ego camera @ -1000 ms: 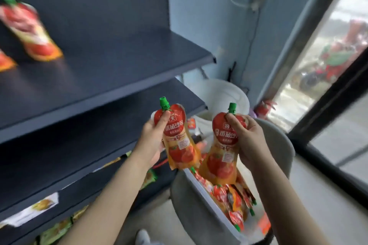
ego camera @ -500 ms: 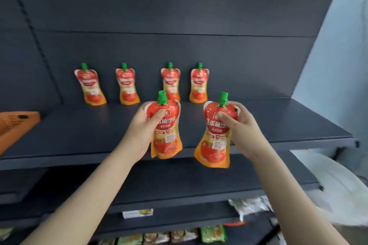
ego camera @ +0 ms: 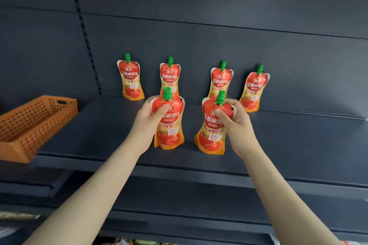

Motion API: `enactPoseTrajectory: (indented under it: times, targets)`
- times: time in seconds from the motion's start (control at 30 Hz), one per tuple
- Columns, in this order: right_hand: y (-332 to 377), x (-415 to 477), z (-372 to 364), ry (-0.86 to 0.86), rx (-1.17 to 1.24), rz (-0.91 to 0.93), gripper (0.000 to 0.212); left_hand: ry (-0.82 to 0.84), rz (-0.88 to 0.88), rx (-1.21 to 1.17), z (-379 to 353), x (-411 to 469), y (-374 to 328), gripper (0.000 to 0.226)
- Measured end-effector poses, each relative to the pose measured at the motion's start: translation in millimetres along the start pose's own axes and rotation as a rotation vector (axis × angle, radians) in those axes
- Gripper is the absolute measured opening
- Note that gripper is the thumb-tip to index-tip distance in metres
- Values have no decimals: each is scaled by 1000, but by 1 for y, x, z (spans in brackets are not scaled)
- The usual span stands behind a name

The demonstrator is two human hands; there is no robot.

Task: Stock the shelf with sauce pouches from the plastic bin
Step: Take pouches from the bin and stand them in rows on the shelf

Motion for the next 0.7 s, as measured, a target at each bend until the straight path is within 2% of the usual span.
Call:
enactPoseTrajectory:
  times: [0.13, 0.27, 0.4, 0.5, 0.7]
  targets:
    - [-7, 25, -13, 39, 3, 19, 24, 20, -19, 49, 1, 24, 1, 46]
    - [-15, 43, -24, 125, -26, -10, 32, 26, -45, 102, 2, 43, 1, 34]
    - [-33, 41, -29, 300, -204, -66, 41, 85, -19, 177, 10, 51, 15, 51]
    - [-51, 35, -33, 393, -287, -131, 47, 154, 39, 292, 17, 49, 37, 50]
    - [-56, 66, -55, 296, -294, -106, 38, 128, 68, 293, 49, 66, 45, 26]
Point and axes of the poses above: each hand's wrist, its own x-axis towards the middle knuckle, its own z-axis out of the back of the hand, y = z × x, the point moved 10 cm from there along x, towards the middle knuckle, and after that the axes turned 3 degrees about -x, right-handed, at the moved point
